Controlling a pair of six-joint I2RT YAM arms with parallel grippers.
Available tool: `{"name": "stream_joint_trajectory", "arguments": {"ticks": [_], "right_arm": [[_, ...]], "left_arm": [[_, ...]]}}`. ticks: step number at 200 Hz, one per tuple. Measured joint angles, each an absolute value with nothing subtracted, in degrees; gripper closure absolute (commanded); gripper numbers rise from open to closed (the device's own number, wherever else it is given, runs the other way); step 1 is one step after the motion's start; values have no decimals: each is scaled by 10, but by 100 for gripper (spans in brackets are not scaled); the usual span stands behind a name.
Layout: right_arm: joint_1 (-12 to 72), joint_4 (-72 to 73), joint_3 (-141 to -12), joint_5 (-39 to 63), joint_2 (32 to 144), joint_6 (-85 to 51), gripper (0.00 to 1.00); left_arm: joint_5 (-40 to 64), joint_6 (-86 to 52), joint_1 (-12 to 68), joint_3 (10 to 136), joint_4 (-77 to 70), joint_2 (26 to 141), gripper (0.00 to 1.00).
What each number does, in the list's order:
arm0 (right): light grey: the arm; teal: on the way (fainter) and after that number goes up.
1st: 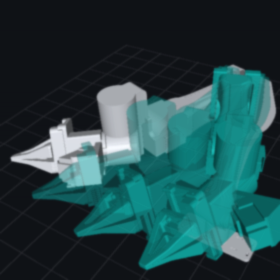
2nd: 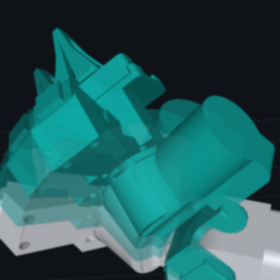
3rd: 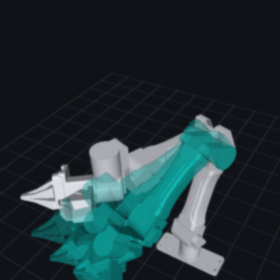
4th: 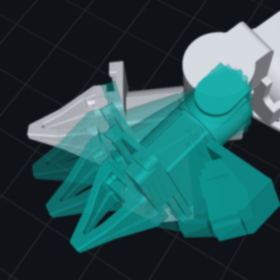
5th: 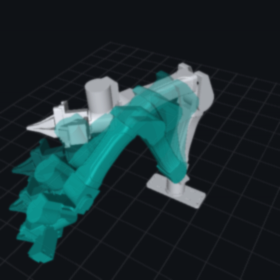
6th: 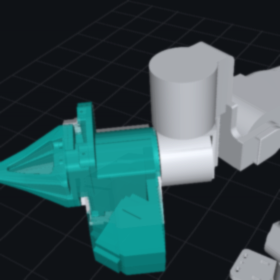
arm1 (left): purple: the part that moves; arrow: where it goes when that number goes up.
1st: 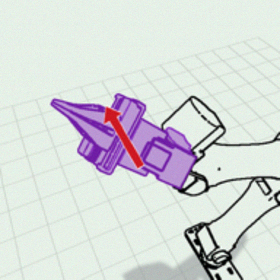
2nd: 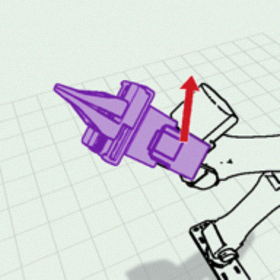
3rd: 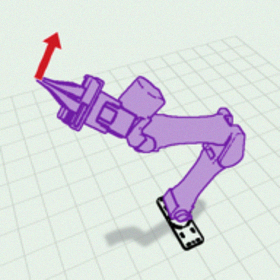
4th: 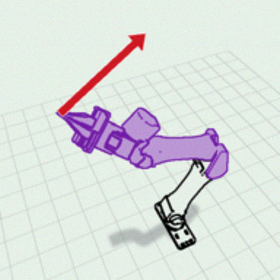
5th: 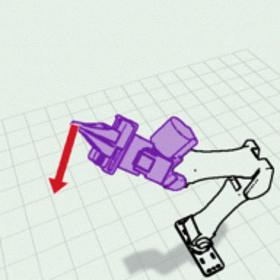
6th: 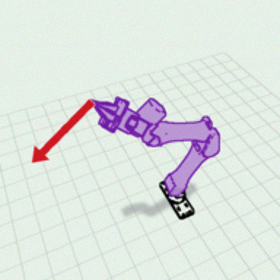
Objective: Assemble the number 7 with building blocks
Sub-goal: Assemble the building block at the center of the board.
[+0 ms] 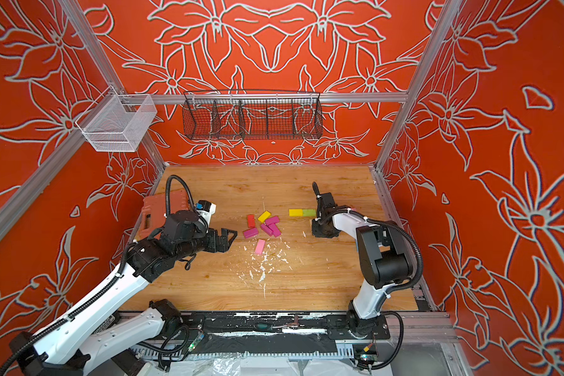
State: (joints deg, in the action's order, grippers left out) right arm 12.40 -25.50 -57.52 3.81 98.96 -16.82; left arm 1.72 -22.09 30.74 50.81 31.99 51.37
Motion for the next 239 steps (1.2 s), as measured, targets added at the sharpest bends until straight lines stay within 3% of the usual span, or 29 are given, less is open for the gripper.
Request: {"name": "stream_joint_trajectory", "arguments": {"ticks": [194, 239], "right_arm": [[121, -246, -601, 65, 1013, -166, 71], [133, -259, -593, 85, 980, -149, 66]], "left_arm": [[13, -221, 307, 508, 320, 509, 3], [13, -221, 307, 508, 321, 509, 2]]}}
